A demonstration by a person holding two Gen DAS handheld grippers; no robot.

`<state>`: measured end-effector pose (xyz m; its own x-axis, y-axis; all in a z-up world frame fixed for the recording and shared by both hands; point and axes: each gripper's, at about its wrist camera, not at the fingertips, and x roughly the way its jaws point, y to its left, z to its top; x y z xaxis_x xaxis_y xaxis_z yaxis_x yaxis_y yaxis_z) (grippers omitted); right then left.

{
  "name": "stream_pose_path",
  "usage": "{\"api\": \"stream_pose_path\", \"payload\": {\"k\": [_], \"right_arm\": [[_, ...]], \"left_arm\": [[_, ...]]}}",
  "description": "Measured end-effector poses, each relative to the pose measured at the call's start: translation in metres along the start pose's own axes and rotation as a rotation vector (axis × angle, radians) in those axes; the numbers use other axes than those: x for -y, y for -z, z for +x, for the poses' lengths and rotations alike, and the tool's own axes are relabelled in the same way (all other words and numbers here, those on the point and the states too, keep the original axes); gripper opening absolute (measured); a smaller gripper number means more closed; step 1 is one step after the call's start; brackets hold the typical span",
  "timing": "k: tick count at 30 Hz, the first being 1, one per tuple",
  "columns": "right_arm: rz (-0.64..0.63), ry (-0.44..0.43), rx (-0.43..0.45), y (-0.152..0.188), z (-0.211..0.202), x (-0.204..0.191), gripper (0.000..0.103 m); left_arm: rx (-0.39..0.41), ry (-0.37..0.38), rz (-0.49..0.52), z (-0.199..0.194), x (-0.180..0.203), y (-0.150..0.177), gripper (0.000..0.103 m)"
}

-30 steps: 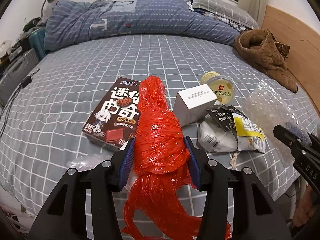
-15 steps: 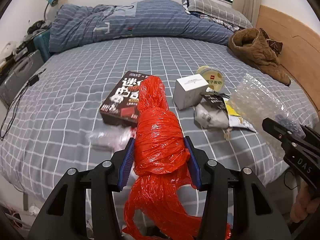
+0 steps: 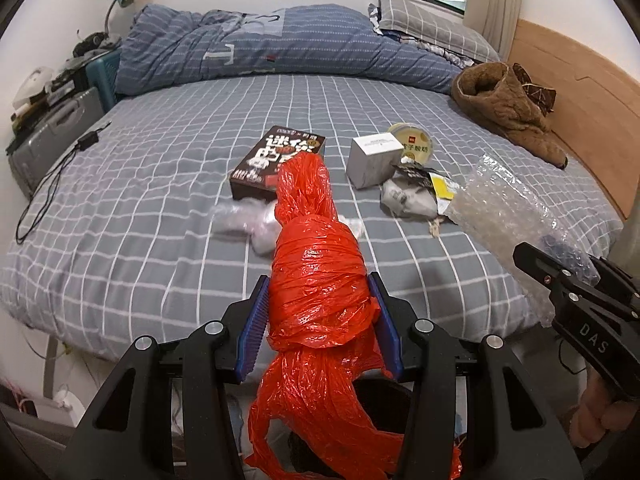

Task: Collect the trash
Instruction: 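Carry the red bag and bubble wrap with both tools over the black bin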

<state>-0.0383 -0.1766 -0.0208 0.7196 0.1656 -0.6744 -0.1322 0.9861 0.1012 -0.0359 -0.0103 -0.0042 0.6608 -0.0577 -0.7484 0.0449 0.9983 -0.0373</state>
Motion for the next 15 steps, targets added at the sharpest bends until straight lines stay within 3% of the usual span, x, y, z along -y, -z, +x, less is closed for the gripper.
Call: {"api": "stream_pose_path", "payload": {"k": [15], "right_arm": [[0.000, -0.015, -0.026, 0.039, -0.041, -0.020, 0.041]], "left_arm": [[-0.044, 0.006, -0.015, -0.032, 0.006, 0.046, 0.048]]}}
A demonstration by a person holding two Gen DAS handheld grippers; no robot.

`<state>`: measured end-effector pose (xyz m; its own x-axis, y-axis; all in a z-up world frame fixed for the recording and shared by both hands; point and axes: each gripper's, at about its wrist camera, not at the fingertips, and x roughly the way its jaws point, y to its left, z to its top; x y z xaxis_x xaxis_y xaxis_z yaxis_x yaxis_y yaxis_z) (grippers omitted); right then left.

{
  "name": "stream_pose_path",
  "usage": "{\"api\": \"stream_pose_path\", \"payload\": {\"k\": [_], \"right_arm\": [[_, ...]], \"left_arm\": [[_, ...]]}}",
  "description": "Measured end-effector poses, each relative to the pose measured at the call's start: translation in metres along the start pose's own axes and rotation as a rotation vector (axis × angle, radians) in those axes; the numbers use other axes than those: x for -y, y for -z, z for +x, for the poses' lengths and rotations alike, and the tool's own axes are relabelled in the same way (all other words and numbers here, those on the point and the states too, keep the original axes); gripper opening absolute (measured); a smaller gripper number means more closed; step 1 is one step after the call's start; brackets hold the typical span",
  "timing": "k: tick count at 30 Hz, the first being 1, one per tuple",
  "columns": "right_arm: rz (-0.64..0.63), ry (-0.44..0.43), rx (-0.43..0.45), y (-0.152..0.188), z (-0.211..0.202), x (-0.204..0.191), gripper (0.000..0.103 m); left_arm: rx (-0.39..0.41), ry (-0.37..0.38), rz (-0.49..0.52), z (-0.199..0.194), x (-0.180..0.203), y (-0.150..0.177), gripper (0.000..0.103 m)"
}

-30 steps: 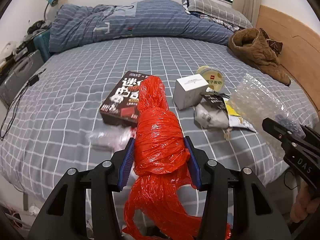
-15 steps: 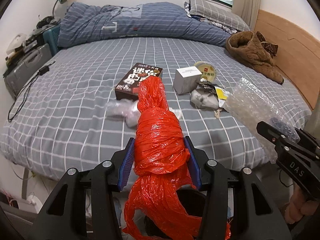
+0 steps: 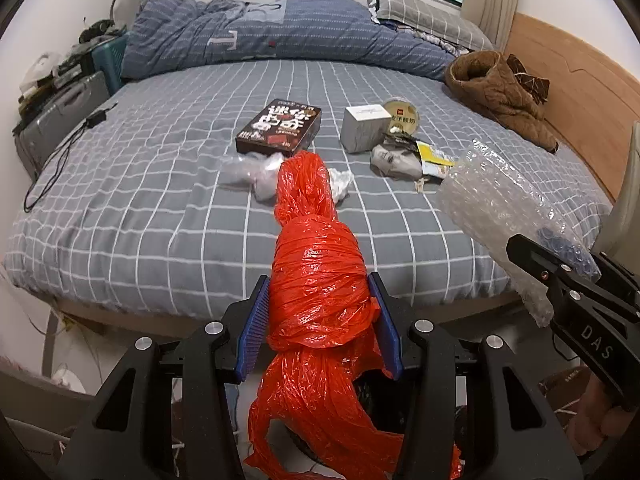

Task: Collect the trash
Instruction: 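Carry the red bag and bubble wrap with both tools over the black bin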

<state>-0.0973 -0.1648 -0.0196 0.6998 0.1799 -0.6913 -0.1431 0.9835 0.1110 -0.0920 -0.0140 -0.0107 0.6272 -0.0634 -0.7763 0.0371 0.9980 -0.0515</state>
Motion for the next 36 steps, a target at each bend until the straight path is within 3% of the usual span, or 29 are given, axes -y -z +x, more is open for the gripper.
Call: {"api": "stream_pose_path", "payload": {"k": [16, 26, 36], "right_arm": [[0.011, 0.010, -0.065, 0.043, -0.015, -0.010, 0.040], [0.033, 0.017, -0.150, 0.083, 0.002, -0.007, 0.040], [0.033, 0.020, -0.268, 0.124, 0.050, -0.005, 0.040]], "left_arm": [[-0.064, -0.009, -0.020, -0.012, -0.007, 0.044, 0.048], [-0.158, -0.006, -0.029, 0.013, -0.019, 0.083, 0.048], [-0.222, 0.009, -0.031, 0.055, -0.025, 0.106, 0.048]]}}
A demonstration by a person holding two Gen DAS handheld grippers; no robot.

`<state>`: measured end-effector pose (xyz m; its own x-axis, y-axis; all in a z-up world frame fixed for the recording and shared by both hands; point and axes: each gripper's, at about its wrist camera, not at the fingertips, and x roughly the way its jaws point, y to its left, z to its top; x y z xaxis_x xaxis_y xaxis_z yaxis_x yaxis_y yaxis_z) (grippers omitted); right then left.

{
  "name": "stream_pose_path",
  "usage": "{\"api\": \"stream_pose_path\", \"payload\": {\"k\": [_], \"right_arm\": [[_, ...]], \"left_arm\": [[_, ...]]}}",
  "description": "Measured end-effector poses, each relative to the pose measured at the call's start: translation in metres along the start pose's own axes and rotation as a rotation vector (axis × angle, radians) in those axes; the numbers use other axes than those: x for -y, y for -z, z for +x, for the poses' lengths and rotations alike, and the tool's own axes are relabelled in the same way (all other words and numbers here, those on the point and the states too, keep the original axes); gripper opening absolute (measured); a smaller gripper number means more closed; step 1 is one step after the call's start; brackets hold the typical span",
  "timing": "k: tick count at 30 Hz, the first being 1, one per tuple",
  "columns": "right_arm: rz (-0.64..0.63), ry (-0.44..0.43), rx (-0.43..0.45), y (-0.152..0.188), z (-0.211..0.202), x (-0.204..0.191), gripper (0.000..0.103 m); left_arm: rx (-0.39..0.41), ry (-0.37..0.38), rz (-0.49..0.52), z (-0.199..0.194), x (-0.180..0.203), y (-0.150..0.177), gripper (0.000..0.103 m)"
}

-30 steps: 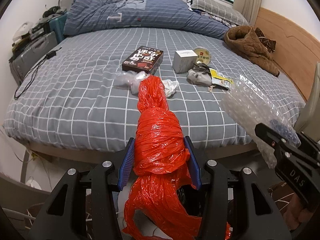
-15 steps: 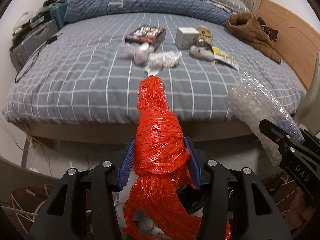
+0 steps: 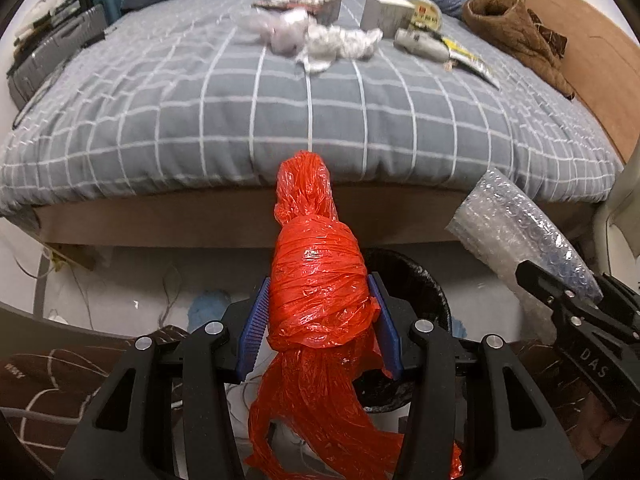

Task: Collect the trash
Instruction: 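Carry the red bag and bubble wrap with both tools over the black bin, then open both tools to drop the red bag and bubble wrap into the bin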

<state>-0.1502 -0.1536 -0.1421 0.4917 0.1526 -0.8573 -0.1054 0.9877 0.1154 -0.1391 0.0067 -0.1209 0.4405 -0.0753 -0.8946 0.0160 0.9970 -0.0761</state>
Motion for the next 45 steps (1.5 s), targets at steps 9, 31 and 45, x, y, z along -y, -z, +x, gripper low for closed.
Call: {"api": "stream_pose_path", "payload": {"k": [9, 31, 45], "right_arm": [[-0.008, 0.001, -0.097, 0.009, 0.053, -0.001, 0.040], [-0.045, 0.000, -0.252, 0.013, 0.134, -0.018, 0.058], [-0.005, 0.135, -0.108, -0.004, 0.093, 0.035, 0.095]], "left_arm": [[-0.079, 0.002, -0.001, 0.050, -0.003, 0.002, 0.048], [-0.225, -0.033, -0.012, 0.132, -0.018, 0.006, 0.048], [-0.215, 0.018, 0.085, 0.132, 0.041, 0.007, 0.048]]}}
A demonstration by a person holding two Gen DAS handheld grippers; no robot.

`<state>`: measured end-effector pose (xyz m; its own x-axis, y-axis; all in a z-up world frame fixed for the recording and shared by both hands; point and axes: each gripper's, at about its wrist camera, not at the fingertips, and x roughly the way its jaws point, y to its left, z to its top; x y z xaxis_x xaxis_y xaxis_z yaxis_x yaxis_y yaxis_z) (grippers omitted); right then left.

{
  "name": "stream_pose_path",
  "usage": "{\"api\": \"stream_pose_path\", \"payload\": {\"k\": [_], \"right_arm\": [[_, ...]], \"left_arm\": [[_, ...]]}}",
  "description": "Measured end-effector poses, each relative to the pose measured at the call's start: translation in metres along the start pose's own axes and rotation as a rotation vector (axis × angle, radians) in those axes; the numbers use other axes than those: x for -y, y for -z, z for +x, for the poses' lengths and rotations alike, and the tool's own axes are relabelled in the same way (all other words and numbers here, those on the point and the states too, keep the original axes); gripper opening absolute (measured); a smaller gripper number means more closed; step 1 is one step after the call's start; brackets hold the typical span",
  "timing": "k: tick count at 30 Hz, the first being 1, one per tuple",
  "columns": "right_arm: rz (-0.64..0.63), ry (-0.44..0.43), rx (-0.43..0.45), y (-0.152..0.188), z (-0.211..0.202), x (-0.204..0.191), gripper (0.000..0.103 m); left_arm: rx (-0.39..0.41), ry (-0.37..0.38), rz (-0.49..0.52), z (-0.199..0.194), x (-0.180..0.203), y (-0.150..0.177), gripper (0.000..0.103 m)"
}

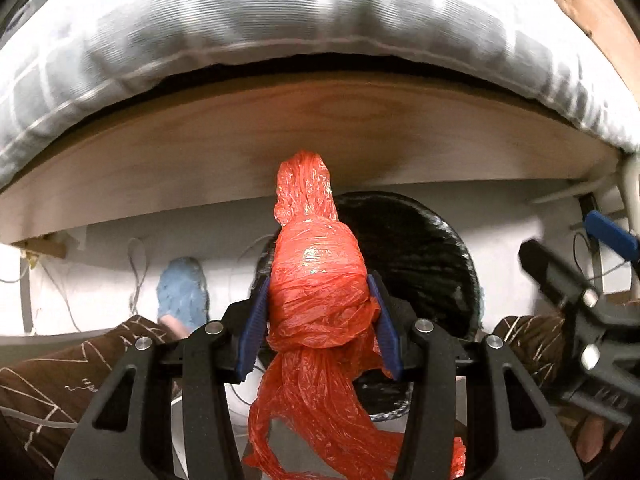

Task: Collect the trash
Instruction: 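Open both tools to drop the red bag and bubble wrap into the bin, then move both tools back over the bed toward the remaining trash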

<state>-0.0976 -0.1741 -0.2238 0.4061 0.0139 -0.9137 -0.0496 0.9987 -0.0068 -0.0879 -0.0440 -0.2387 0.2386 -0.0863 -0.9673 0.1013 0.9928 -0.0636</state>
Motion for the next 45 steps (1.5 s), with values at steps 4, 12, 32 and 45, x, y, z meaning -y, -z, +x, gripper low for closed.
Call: {"api": "stream_pose_path", "payload": {"k": [4, 12, 32, 45], "right_arm": [[0.031, 0.026, 0.014, 0.002, -0.006, 0.020, 0.095], [0.052, 0.070, 0.024, 0.008, -0.009, 0.043, 0.095], [0.065, 0.097, 0.118, -0.011, -0.034, 0.050, 0.095], [0.049, 0.073, 0.297, -0.040, -0.094, 0.032, 0.095]], "left_arm": [[-0.003, 0.011, 0.028, 0.003, 0.018, 0.003, 0.048], [0.000, 0.017, 0.060, 0.010, 0.038, 0.002, 0.048], [0.170, -0.069, 0.050, -0.034, 0.033, -0.012, 0.097], [0.325, -0.096, 0.008, -0.107, 0.010, -0.027, 0.097]]}}
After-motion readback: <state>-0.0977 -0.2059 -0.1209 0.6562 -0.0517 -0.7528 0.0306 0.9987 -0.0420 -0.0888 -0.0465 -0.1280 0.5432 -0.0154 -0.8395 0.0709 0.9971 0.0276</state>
